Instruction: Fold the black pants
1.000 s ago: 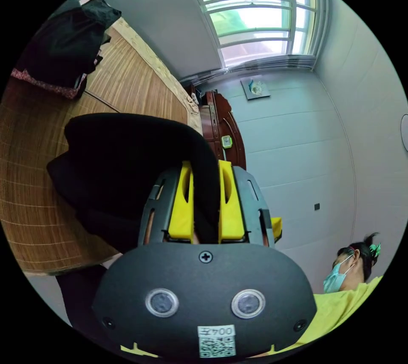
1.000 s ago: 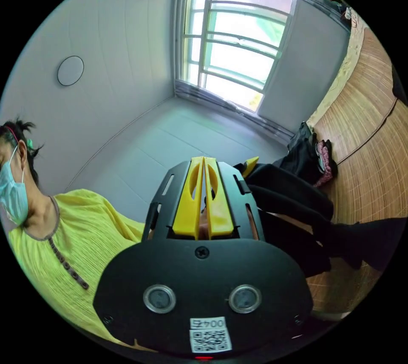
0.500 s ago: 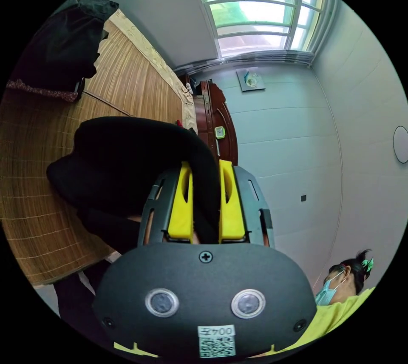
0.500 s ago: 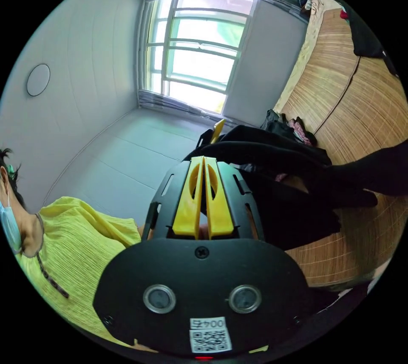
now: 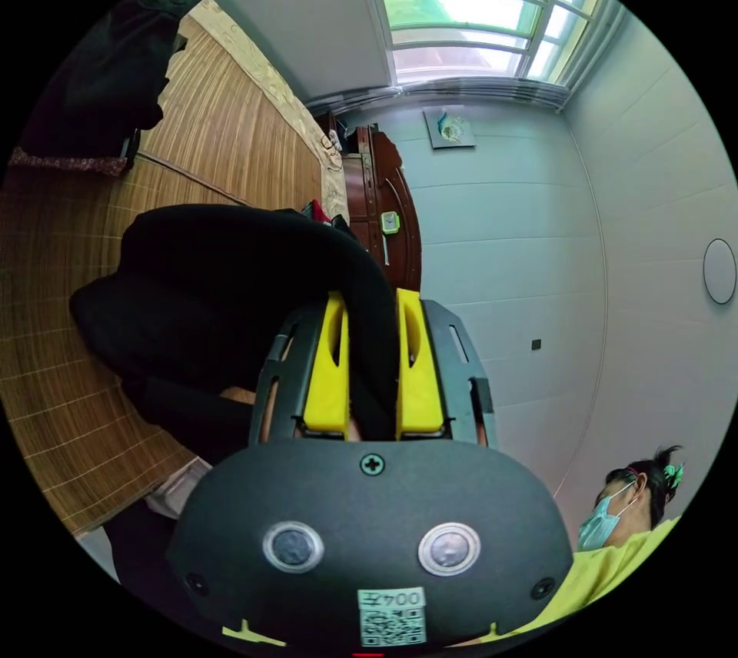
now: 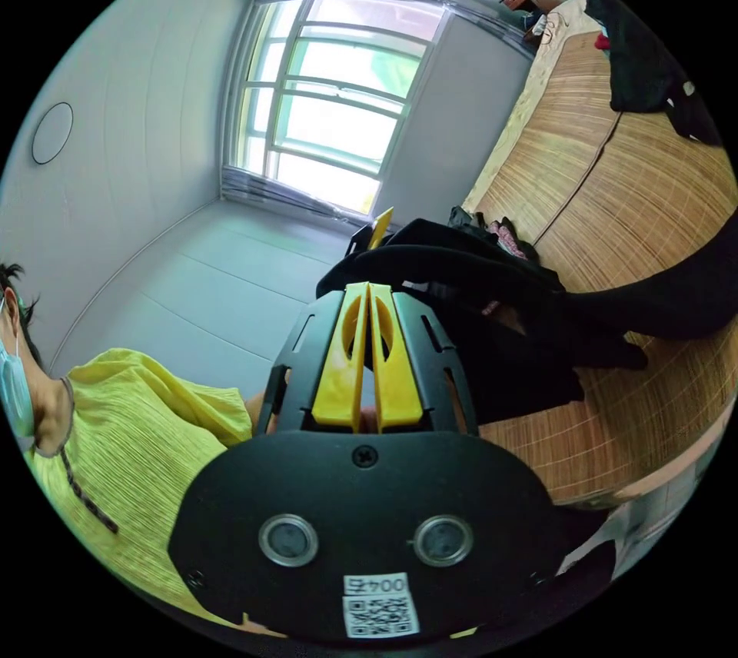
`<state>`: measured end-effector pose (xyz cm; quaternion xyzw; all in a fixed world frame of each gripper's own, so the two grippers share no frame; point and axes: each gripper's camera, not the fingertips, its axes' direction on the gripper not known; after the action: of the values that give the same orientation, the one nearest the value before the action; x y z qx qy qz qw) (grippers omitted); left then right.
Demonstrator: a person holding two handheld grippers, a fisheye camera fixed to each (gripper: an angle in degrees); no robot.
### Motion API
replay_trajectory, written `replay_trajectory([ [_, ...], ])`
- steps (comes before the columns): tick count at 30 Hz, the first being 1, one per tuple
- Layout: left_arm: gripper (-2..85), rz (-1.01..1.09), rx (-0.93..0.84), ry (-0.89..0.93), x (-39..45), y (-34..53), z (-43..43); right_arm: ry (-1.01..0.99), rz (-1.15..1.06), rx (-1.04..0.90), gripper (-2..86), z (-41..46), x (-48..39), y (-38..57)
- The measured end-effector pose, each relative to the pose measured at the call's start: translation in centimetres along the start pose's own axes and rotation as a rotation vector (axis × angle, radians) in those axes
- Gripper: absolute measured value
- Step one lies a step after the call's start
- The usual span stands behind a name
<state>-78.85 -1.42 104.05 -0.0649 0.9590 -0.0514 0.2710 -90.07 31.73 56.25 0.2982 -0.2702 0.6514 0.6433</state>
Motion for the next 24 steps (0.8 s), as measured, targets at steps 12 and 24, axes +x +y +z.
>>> replay_trajectory([
  [12,9.7,-0.013,-0.046,0.074,-1.1,-1.4,-0.1,0.126,-0.005,0.08,-0.8,-2.3,-1.6,2.2],
  [24,9.8,-0.016,-0.031,0.099,-2.2,-1.8,-0.8,0.128,0.002,0.007,-0.7,1.8,-1.9,2.1],
])
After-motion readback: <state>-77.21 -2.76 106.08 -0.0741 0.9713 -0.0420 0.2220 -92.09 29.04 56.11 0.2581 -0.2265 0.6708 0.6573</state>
